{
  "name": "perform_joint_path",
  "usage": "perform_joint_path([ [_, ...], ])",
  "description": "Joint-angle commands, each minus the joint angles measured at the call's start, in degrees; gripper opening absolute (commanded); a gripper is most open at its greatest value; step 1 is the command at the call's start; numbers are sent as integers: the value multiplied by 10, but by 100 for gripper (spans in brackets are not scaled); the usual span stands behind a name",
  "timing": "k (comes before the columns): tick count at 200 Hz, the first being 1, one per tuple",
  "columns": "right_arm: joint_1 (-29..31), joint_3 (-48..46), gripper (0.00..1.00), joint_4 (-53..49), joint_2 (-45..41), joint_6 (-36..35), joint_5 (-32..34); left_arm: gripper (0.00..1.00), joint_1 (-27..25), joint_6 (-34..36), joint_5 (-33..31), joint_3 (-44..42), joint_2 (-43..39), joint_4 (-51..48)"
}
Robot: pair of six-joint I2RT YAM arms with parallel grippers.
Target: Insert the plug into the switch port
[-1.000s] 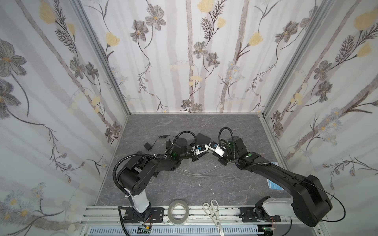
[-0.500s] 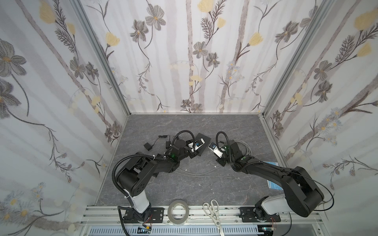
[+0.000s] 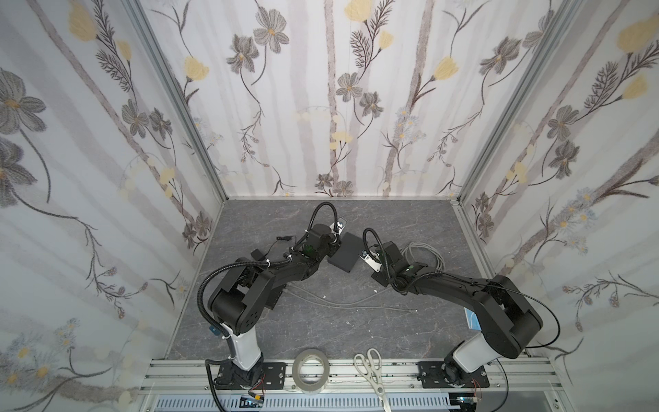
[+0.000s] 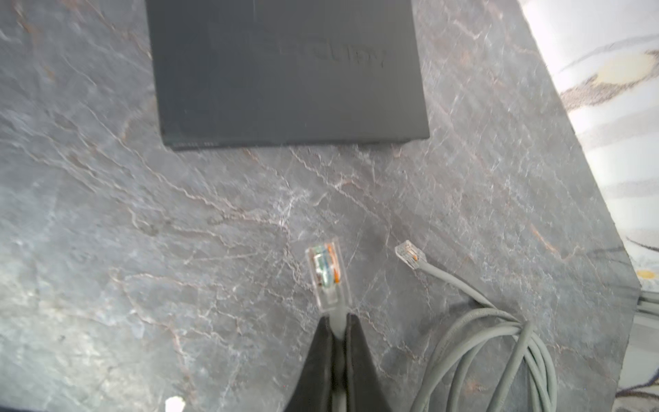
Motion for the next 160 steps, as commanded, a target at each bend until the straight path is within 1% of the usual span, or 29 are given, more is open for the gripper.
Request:
perform_joint_path([
  [1, 1, 16, 0, -38, 17, -8, 8, 57, 5, -46, 2, 28, 17, -72],
  [14, -1, 23, 0, -41, 29, -13, -6, 57, 9, -58, 17, 53, 30, -103],
  [46, -1, 66, 0, -76, 59, -27, -17, 56, 12, -57, 50, 88, 56, -143],
  [81, -7, 114, 0, -102, 96, -42, -33, 49, 23, -54, 90, 125, 82, -189],
  [107, -13, 146, 0, -117, 125, -43, -46, 48, 26, -51, 107, 145, 97, -212],
  [141, -33, 166, 0, -127, 139, -33, -115, 46, 28, -52, 123, 151, 101, -217],
  [160, -42, 176, 0, -130, 151, -28, -122, 46, 28, -52, 132, 156, 105, -221],
])
